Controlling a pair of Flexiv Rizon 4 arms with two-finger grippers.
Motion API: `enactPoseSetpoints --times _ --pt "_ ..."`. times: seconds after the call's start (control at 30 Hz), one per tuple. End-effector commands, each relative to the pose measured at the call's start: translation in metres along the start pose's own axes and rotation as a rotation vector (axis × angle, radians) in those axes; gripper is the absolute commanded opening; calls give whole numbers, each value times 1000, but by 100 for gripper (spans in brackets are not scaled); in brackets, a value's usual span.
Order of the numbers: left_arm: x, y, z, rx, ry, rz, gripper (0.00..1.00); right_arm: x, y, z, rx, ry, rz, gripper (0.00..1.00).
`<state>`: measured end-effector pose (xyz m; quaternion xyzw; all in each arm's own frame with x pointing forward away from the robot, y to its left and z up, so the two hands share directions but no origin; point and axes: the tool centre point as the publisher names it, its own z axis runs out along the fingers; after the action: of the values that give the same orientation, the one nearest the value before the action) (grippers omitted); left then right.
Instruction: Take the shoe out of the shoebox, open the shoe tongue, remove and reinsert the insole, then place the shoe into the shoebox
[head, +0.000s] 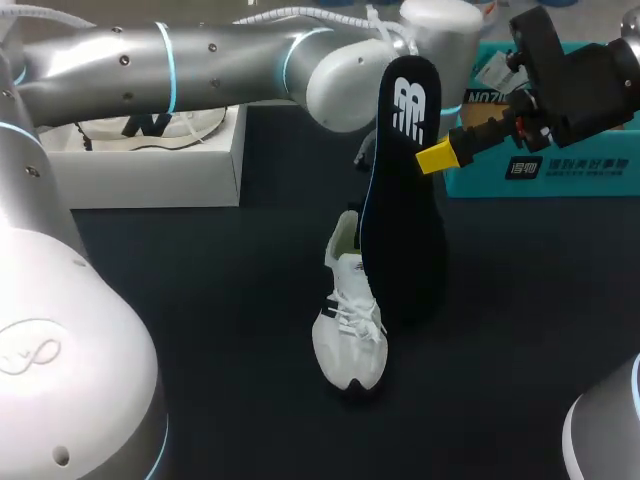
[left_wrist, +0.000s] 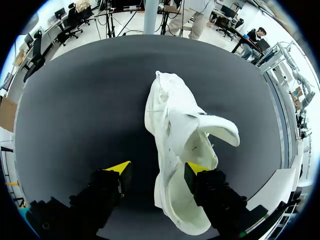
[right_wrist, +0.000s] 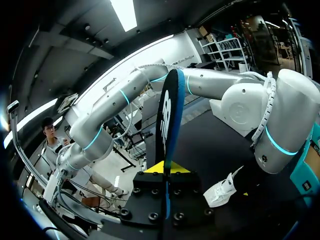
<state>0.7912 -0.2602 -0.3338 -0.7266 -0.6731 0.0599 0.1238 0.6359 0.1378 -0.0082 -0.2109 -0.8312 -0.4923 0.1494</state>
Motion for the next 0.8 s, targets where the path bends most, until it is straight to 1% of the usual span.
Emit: enactPoseSetpoints --times 0.03,0.1,0.23,0.37,0.5,0.8 --pt "20 -3 -32 -5 -121 3 100 -1 1 1 3 1 0 0" --pt "18 -1 -44 -1 -156 9 100 -1 1 1 3 1 0 0" --pt "12 3 -70 -18 -220 9 100 -1 1 1 3 1 0 0" --pt "4 2 -91 -28 -272 17 100 -1 1 1 3 1 0 0" --pt "-5 -2 -108 2 -280 67 100 -1 1 1 3 1 0 0" --pt "-5 -2 -108 2 -280 67 100 -1 1 1 3 1 0 0"
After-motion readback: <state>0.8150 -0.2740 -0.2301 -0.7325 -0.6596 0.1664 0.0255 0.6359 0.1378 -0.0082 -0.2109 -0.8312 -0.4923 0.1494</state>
